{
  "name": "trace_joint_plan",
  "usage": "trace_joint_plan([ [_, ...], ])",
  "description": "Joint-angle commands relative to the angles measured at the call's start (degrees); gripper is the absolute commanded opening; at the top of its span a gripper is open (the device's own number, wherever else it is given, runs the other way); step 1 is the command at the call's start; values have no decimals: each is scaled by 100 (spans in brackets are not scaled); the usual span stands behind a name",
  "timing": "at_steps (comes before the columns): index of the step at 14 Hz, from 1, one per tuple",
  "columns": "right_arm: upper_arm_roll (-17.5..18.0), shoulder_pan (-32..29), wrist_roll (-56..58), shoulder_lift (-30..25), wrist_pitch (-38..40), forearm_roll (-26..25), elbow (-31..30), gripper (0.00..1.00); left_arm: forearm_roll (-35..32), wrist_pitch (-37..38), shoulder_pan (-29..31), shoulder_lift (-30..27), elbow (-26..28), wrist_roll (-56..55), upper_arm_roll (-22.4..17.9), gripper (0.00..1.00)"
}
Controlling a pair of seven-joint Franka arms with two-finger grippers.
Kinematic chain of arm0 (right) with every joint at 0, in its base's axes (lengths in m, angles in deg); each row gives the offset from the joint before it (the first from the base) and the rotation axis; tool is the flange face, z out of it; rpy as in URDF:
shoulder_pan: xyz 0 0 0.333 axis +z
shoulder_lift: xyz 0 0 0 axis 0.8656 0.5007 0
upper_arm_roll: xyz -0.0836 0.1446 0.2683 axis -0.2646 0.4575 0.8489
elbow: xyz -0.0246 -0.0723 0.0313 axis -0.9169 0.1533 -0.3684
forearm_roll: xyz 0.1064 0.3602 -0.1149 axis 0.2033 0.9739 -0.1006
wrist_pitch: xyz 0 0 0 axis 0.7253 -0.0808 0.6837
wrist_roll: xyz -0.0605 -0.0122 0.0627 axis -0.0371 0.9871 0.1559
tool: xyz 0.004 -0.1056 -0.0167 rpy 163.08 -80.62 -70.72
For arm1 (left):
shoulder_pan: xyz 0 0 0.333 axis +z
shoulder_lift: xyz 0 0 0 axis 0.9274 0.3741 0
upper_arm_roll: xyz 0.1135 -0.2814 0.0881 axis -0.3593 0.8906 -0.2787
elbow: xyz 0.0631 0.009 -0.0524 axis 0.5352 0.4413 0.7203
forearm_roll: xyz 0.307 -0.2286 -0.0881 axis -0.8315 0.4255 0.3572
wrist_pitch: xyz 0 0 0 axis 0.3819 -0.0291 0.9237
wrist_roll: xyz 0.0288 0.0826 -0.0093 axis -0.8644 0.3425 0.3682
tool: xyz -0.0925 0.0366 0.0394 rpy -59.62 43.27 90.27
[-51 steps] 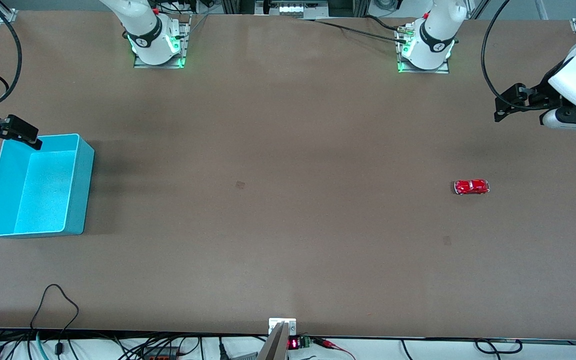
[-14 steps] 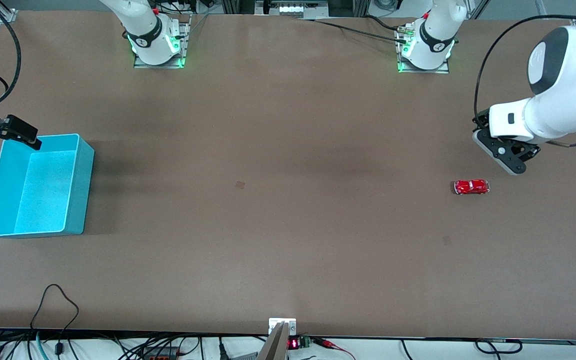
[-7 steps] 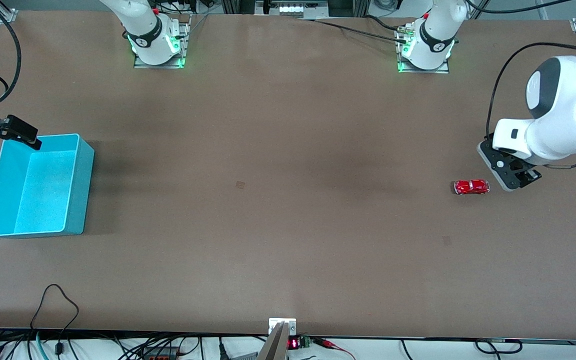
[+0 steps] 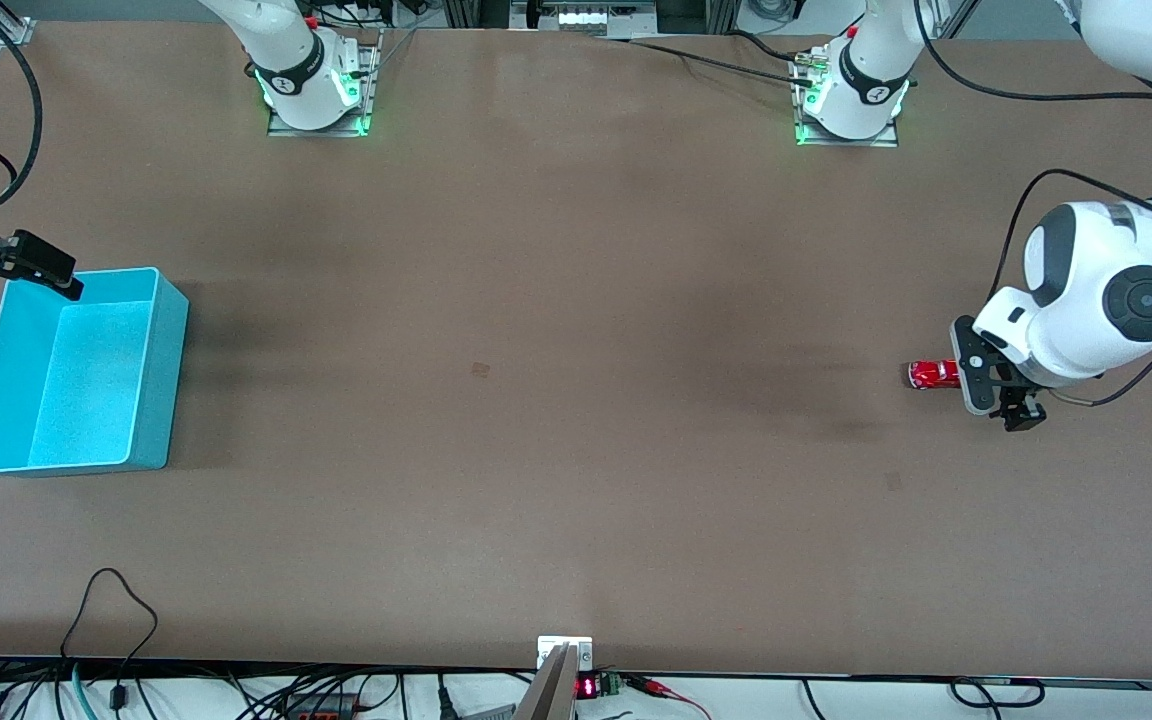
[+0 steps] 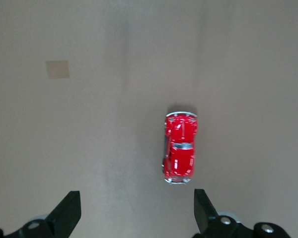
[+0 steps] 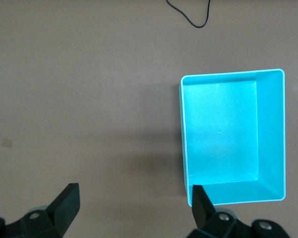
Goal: Wind red beetle toy and store in blue box
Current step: 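Move the left gripper down over the red toy car, then close the left gripper on the red car's body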
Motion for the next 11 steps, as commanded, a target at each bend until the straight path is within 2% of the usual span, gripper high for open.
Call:
trace_joint_plan([
  [1, -1, -11, -42, -1, -4, 16, 35, 100, -126, -1150, 321, -130, 889, 225, 22, 100],
  [3, -1, -11, -42, -1, 4, 16, 35, 100, -126, -1462, 385, -17, 1147, 225, 22, 100],
  [11, -1, -11, -42, -1, 4, 16, 35, 100, -126, -1498, 525, 204, 1218, 427, 49, 100],
])
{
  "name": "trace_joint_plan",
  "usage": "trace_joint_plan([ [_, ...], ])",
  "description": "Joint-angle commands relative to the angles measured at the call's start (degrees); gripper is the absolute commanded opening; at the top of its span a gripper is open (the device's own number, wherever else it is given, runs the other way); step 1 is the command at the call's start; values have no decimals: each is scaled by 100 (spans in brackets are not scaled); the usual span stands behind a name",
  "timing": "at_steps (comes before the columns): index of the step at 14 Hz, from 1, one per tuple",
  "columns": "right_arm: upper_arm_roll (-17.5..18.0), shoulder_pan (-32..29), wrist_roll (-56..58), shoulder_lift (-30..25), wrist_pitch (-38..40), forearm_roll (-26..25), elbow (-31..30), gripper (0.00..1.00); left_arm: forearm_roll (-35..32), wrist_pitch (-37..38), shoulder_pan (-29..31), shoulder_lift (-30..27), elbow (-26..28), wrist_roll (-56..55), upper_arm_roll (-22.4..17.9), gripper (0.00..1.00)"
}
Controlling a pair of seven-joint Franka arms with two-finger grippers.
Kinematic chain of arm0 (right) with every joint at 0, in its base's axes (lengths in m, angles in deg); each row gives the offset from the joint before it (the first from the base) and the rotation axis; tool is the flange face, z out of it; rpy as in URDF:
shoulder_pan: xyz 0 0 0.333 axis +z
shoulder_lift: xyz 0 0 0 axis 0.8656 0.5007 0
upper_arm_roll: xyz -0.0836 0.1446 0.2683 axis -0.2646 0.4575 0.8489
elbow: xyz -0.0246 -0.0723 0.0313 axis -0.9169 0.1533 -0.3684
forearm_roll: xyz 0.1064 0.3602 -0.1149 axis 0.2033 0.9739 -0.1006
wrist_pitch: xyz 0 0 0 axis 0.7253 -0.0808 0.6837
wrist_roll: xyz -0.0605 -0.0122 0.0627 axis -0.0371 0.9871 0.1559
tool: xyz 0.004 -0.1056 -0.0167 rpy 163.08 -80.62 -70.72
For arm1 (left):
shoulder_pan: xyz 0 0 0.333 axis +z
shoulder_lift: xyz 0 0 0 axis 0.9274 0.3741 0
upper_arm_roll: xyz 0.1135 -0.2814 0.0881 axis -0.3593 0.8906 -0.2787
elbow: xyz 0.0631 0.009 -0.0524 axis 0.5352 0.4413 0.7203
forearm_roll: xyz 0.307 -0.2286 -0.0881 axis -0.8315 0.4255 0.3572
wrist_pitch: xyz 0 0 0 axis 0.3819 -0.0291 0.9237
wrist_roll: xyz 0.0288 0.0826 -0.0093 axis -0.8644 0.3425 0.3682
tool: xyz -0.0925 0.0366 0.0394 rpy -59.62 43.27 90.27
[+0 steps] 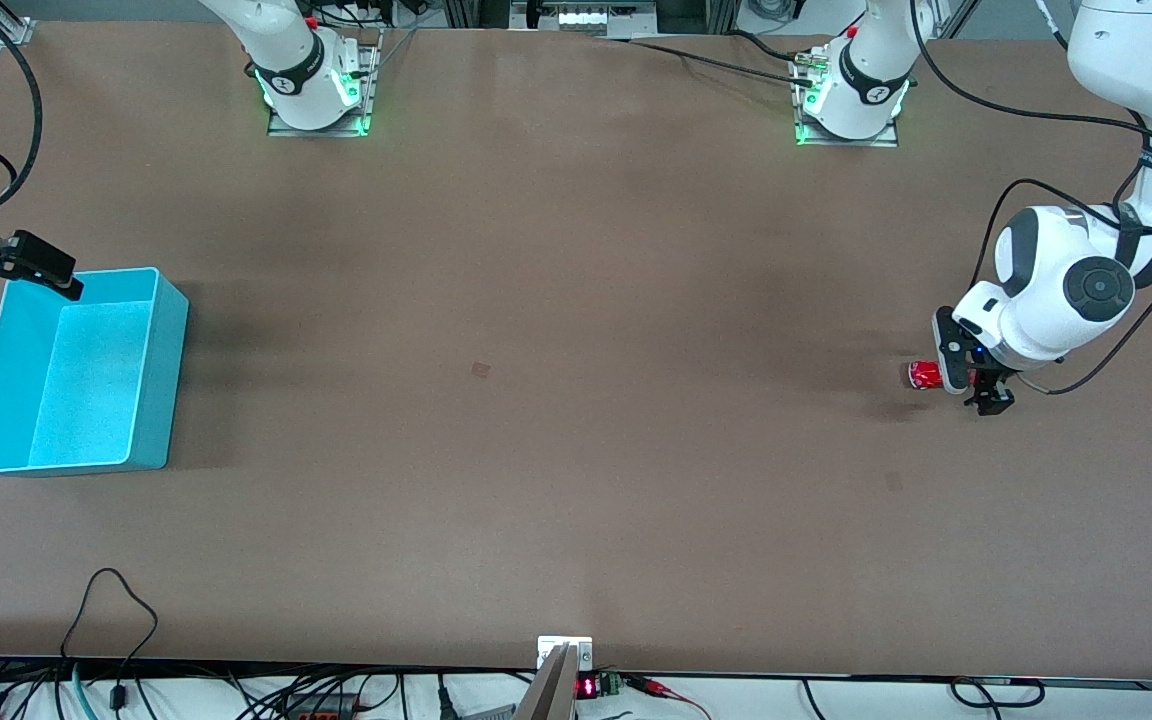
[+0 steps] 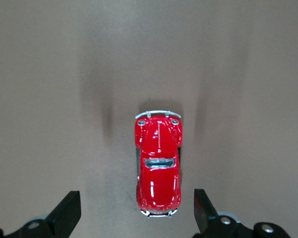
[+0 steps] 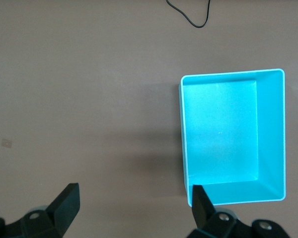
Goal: Wind red beetle toy and store in blue box
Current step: 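Close the left gripper on the red car's body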
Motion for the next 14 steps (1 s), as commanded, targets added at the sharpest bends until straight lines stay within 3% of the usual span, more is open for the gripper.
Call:
trace_joint_plan([
  [1, 0, -10, -33, -3, 5, 16, 43, 100, -115, -67, 107, 44, 67, 159, 41, 100],
  [5, 0, -10, -33, -3, 5, 16, 44, 100, -115, -225, 125, 123, 111, 264, 50, 99],
  [7, 0, -10, -33, -3, 5, 16, 35, 100, -115, -339, 169, 140, 181, 283, 68, 89],
  [13, 0, -10, -33, 6, 5, 16, 35, 100, -115, -357, 178, 141, 234, 283, 77, 37],
  [14, 0, -10, -33, -3, 5, 16, 35, 100, -115, -357, 178, 158, 234, 283, 77, 33],
])
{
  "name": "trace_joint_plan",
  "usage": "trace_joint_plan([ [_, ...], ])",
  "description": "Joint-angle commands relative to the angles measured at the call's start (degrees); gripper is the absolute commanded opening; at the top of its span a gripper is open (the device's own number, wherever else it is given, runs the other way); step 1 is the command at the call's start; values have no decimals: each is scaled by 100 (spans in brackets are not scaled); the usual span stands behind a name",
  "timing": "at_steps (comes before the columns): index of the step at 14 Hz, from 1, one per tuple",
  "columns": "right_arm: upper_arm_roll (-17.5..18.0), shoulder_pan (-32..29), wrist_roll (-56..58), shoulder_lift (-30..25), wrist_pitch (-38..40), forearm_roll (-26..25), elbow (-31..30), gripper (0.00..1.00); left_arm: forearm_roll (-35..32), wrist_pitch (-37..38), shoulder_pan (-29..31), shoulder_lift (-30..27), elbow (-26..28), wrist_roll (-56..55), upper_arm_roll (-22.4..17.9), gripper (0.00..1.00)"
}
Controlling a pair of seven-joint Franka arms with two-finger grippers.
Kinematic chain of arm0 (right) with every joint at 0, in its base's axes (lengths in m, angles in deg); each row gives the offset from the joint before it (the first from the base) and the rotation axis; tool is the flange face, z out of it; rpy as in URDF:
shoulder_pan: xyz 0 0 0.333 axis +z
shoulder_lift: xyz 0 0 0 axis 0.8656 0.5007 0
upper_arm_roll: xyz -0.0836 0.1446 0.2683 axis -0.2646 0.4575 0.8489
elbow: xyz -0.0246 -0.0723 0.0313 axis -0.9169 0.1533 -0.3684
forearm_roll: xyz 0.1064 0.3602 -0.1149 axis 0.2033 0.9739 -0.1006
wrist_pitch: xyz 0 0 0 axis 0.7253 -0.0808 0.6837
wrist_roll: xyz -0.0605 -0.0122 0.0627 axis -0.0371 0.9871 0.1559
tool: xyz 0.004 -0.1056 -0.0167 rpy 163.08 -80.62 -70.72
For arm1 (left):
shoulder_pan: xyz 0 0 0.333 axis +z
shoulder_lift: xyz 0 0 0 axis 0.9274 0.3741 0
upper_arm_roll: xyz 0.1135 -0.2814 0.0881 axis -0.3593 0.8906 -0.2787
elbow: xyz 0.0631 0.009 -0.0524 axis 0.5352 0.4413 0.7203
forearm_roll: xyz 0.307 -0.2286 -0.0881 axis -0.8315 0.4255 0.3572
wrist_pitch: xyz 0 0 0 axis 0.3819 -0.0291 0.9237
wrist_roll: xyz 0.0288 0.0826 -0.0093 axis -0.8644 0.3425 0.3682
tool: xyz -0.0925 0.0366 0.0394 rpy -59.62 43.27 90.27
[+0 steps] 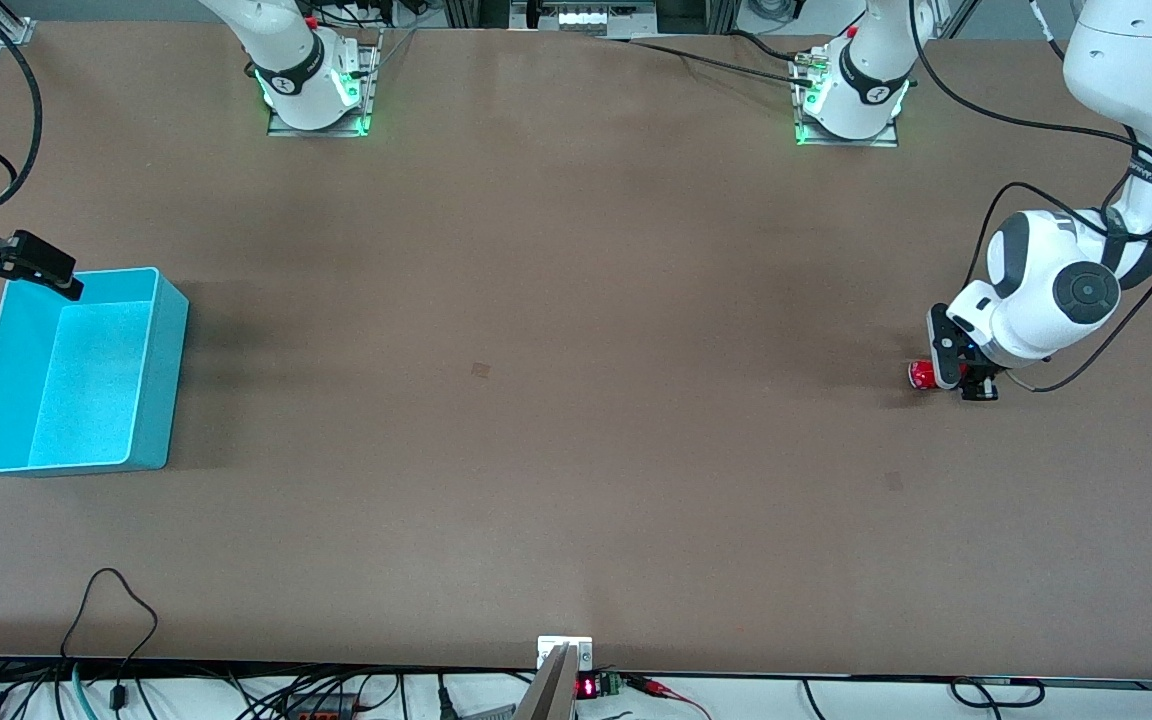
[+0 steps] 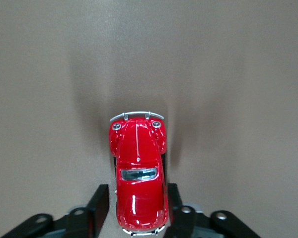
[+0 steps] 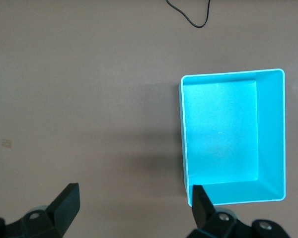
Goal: Wind red beetle toy and store in blue box
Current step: 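Close the left gripper on the red car's body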
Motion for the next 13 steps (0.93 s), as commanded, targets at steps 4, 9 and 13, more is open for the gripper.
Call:
trace_joint_plan([
  [4, 0, -10, -33, -3, 5, 16, 35, 100, -114, -69, 78, 11, 51, 89, 68, 24],
  [9, 0, -19, -33, 5, 5, 16, 35, 100, -106, -60, 87, 29, 42, 89, 68, 24],
  [13, 0, -19, -33, 6, 5, 16, 35, 100, -114, -60, 254, 134, -37, 150, 59, 24],
])
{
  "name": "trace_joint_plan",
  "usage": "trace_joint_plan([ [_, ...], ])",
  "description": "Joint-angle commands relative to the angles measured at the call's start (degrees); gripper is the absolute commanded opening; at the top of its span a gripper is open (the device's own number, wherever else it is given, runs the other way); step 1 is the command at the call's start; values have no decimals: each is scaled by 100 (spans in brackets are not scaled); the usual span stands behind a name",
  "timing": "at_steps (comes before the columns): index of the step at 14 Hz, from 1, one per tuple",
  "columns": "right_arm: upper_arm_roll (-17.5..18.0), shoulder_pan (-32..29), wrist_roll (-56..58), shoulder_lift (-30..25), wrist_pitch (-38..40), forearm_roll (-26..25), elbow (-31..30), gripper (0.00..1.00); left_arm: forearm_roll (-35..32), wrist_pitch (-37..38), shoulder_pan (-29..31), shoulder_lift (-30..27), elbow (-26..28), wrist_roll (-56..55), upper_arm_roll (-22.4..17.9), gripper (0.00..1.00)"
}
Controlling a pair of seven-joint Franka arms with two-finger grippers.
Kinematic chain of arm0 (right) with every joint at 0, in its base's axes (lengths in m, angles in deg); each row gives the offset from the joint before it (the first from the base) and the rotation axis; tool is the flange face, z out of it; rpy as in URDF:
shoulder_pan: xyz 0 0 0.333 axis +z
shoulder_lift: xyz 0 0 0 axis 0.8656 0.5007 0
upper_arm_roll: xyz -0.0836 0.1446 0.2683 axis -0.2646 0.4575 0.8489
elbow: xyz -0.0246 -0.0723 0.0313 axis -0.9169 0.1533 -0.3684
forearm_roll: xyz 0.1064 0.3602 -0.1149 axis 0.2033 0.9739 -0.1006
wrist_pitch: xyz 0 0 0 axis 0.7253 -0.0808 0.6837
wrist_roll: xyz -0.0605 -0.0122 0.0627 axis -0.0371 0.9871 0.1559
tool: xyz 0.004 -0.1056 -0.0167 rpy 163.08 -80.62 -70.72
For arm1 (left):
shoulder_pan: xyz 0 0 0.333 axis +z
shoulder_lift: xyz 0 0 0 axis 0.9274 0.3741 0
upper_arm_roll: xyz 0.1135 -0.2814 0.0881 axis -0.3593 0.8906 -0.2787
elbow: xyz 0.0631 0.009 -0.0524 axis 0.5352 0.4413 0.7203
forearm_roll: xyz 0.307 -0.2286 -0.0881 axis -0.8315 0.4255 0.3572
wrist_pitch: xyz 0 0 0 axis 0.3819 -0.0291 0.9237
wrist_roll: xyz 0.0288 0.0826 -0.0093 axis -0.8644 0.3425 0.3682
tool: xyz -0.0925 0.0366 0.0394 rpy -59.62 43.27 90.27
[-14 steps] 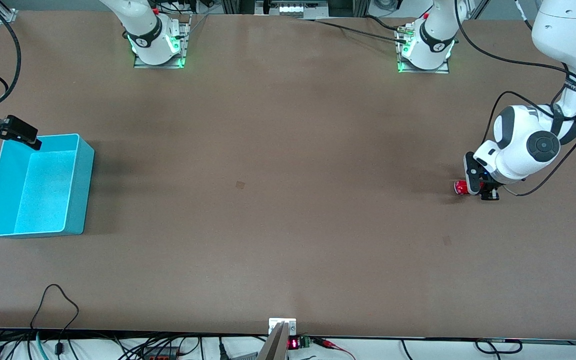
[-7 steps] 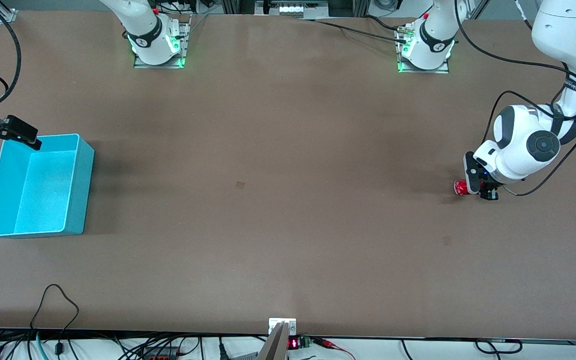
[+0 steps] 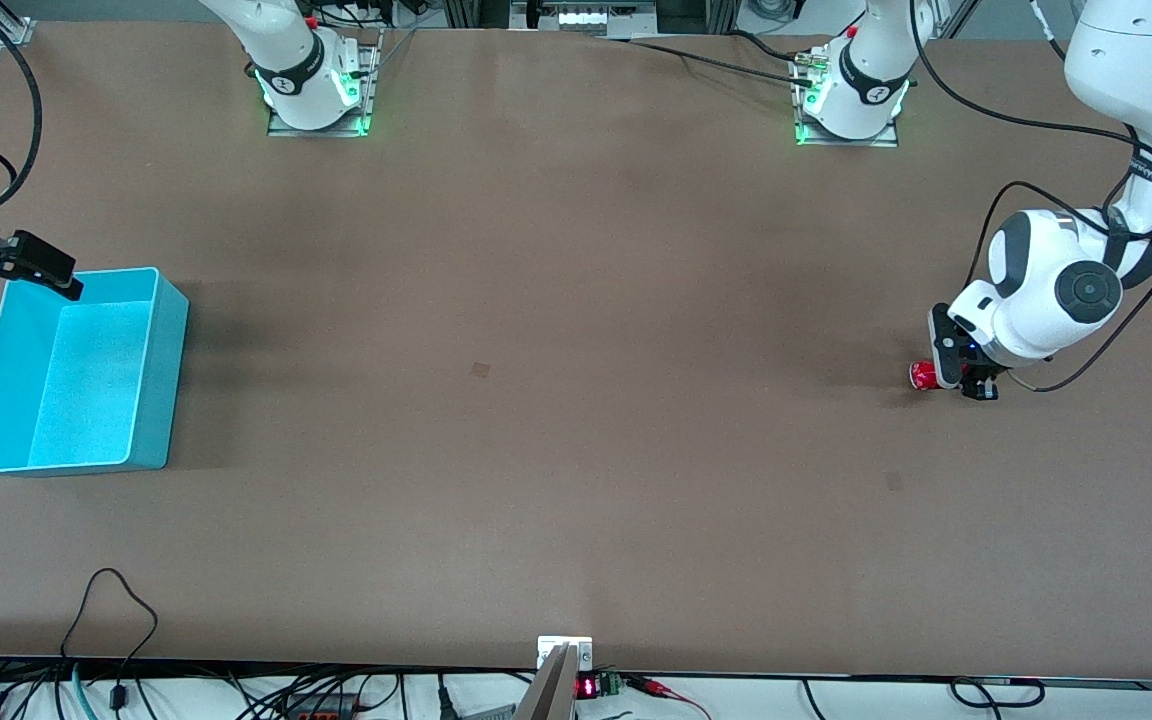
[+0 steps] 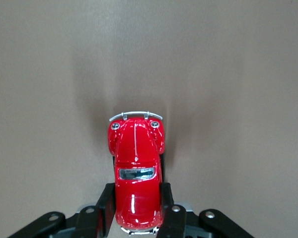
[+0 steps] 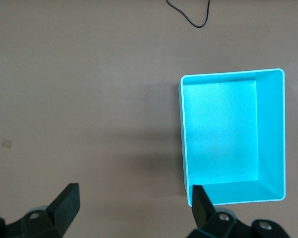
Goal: Wind red beetle toy and store in blue box
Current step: 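Press the car down and drag it backward with the left gripper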
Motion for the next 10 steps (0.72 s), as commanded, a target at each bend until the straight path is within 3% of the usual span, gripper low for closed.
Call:
trace_joint_plan([
  [1, 0, -16, -33, 4, 5, 16, 35, 100, -106, -77, 186, 157, -46, 201, 50, 24],
  [6, 9, 37, -42, -31, 31, 7, 35, 100, -114, -164, 808, 586, -563, 999, 50, 24],
  [10, 0, 20, -50, -57, 206, 16, 35, 100, -106, -305, 1030, 614, -564, 1204, 50, 24],
])
